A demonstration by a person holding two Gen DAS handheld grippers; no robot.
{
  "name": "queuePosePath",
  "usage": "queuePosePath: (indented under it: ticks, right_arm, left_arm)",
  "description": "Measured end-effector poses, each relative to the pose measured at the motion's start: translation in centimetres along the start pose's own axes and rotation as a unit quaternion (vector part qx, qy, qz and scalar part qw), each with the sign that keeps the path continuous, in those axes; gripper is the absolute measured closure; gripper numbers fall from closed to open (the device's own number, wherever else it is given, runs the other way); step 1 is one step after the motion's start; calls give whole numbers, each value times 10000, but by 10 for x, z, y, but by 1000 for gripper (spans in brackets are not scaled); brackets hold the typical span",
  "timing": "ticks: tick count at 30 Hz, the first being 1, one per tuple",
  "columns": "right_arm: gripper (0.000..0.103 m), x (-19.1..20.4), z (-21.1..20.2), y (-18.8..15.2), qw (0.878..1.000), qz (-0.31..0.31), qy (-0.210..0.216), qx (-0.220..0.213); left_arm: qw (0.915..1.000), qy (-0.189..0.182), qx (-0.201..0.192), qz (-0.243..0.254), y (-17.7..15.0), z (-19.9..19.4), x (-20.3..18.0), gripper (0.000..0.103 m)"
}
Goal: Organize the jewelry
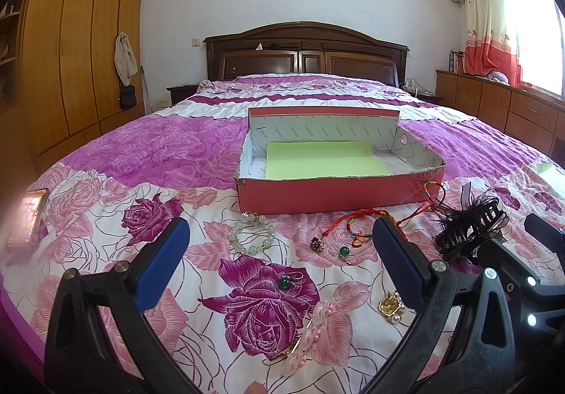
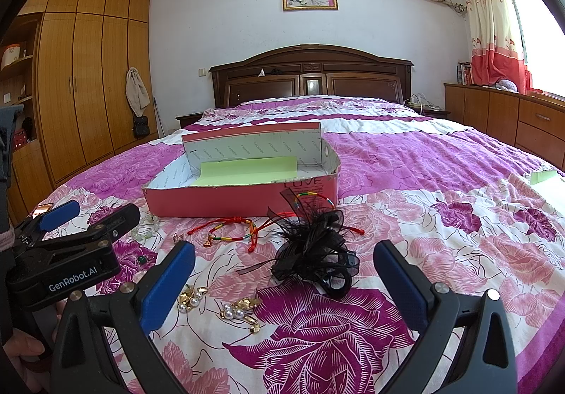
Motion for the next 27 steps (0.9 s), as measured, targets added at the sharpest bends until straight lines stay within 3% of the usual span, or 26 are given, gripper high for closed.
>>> queuePosePath:
  ticks: [9, 14, 23, 27]
  right_arm:
    - [0, 1, 1, 0, 9999, 78, 42, 64]
    - [0, -14, 6, 2, 9992, 297, 138, 210]
    - [0, -26, 2, 21, 9958, 715, 331, 473]
    - [0, -35, 7, 29, 9935, 858, 372, 651]
  left_arm:
    - [10000, -41, -1, -24, 3, -3, 2, 6]
    - [9996, -189, 186, -71, 5, 0, 4, 6]
    - [9924, -605, 968, -454, 11, 19, 21, 7]
    - [9882, -508, 1345, -522, 15, 33, 33, 8]
Point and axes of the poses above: each gripper's, at about its wrist camera, not at the fingertips, and z roughly the way its jaws point, x to its left, y to its top, the point moved 5 cm from there along z, roughly the way its jaws point, and after that the axes turned 11 degrees about x, right-handed, at the moved point
